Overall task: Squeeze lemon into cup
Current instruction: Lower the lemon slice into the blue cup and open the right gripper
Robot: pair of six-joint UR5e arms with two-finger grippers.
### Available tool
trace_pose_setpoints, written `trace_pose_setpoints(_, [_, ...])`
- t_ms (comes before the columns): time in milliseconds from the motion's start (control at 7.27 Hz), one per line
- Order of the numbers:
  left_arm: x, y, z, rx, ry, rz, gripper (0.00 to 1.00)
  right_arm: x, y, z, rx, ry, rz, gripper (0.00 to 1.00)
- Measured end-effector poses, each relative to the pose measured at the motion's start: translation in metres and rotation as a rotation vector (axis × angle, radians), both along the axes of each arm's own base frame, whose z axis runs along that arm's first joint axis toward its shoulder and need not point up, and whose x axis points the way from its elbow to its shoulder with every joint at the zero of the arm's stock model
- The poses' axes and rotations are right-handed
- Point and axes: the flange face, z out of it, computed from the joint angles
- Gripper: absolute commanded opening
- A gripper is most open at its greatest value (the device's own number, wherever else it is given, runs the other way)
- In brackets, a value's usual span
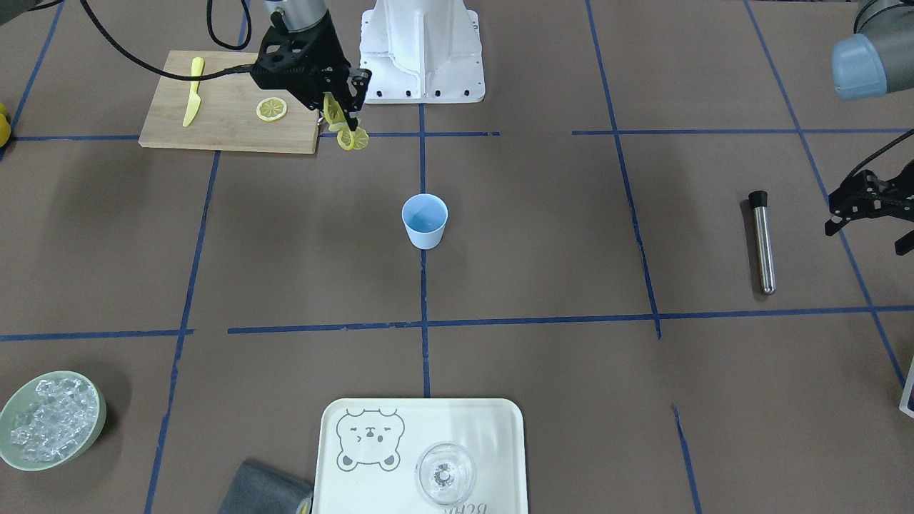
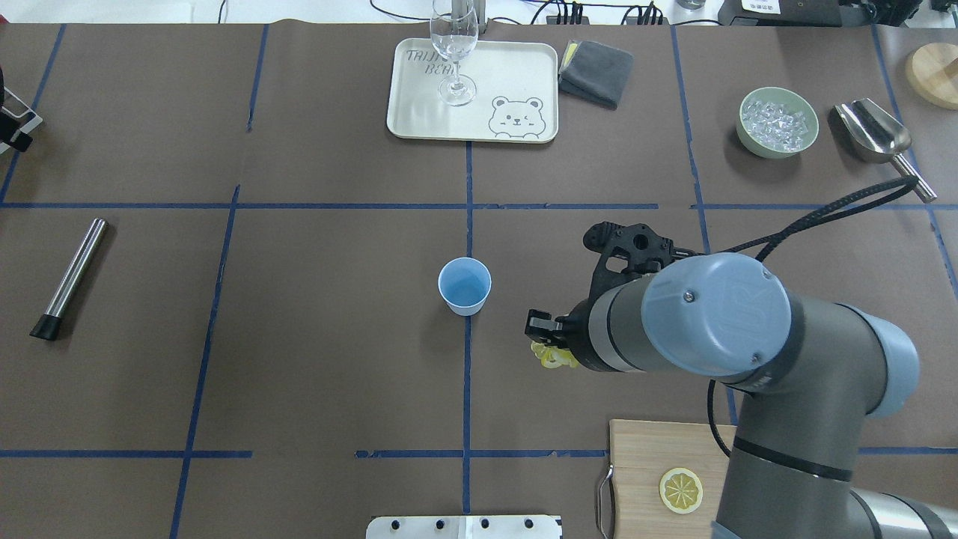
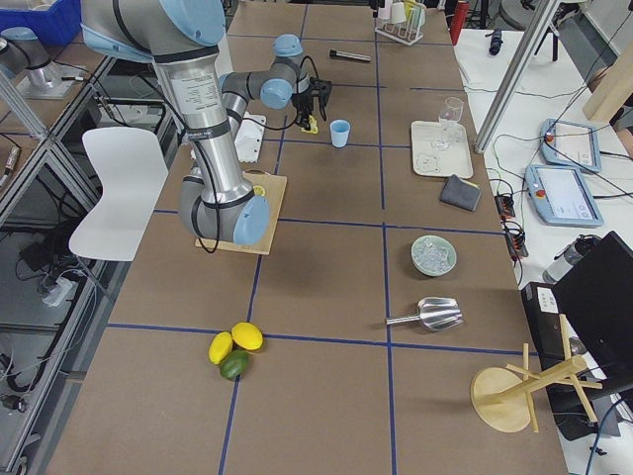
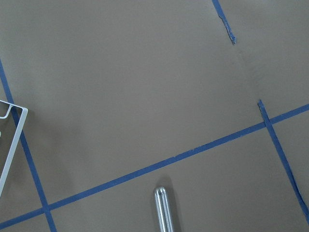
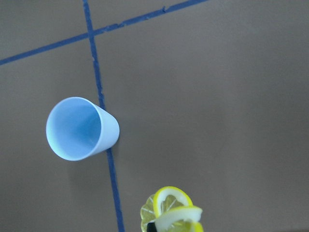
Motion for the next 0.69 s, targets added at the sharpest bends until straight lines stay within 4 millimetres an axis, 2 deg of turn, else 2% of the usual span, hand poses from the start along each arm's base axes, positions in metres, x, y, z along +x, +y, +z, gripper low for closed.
trace_pose_setpoints(412, [0.0, 0.0, -0.001, -0.001, 0.001, -0.001, 1.0, -0.055, -0.062, -0.035, -0.001, 0.021, 0.056, 0.32])
trace_pose_setpoints(688, [0.0, 0.001, 0.0, -0.001, 0.0, 0.0, 1.0, -0.084, -0.089, -0.034, 0.01, 0.0, 0.078, 0.36])
